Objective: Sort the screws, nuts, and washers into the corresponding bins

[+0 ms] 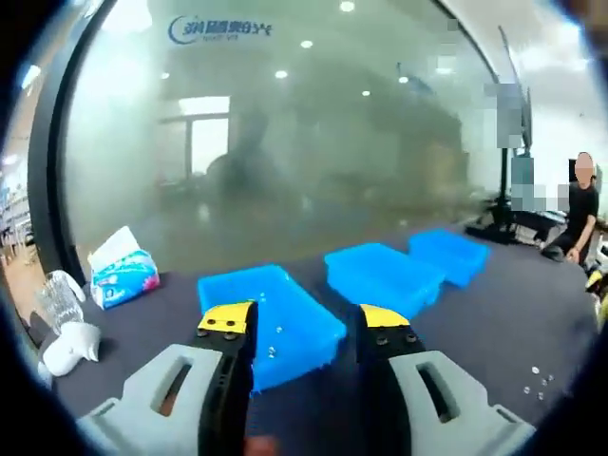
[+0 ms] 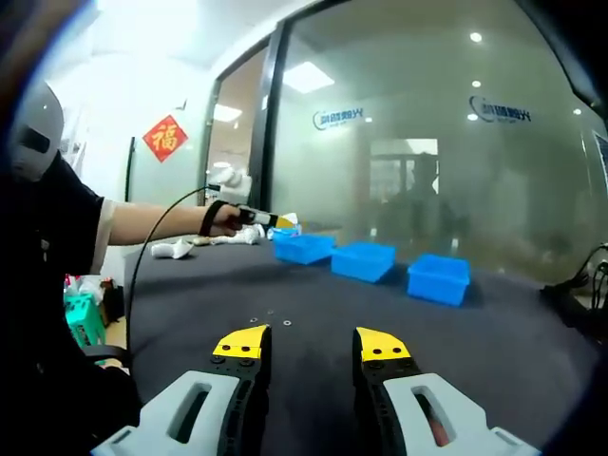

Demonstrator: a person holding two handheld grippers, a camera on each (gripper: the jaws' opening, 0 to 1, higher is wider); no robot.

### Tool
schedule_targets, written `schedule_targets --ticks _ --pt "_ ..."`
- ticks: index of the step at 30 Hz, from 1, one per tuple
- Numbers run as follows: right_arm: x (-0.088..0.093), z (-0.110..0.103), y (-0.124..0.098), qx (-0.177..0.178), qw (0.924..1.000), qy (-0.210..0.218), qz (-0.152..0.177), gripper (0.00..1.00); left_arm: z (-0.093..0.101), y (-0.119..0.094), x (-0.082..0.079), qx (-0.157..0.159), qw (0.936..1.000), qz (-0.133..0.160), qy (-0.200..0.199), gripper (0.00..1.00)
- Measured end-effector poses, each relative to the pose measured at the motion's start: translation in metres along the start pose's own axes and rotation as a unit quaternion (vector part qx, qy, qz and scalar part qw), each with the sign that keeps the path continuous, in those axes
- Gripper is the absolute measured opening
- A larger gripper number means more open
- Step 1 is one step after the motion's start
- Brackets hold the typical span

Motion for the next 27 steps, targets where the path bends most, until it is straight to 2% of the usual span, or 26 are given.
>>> schedule_targets --ticks 7,10,16,22,27 --pt "-0.004 -0.001 0.001 -0.002 1.0 -0.001 0.004 0.31 0.016 -0.054 0.006 0.028 0.9993 0.022 -0.008 0.41" --pt "-0.006 -0.002 0.001 -0.003 1.0 -0.004 0.005 0.31 0.028 -0.083 0.01 0.044 0.9985 0.03 -0.008 0.41" --pt "-0.009 -0.002 0.0 -0.001 0.9999 -0.004 0.01 0.31 0.041 -0.132 0.022 0.065 0.9961 0.046 -0.039 0.41" --pt "-0.008 -0.001 0.001 0.0 0.9999 -0.004 0.01 0.32 0.047 -0.175 0.039 0.064 0.9951 0.061 -0.045 0.41" --pt "-0.008 -0.002 0.002 -0.003 1.0 -0.001 0.009 0.32 0.05 -0.198 0.044 0.063 0.9945 0.066 -0.05 0.4"
Point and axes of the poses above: the point that each gripper's makers call its tool centre point, and the gripper's own axes: y roughly forward along the fingers, z roughly to its right, x roughly out of its underside, the point moved 3 cm from there along -y, roughly backward along the fingers, and after that the axes turned 11 degrees about -x, right-handed, at the moved point
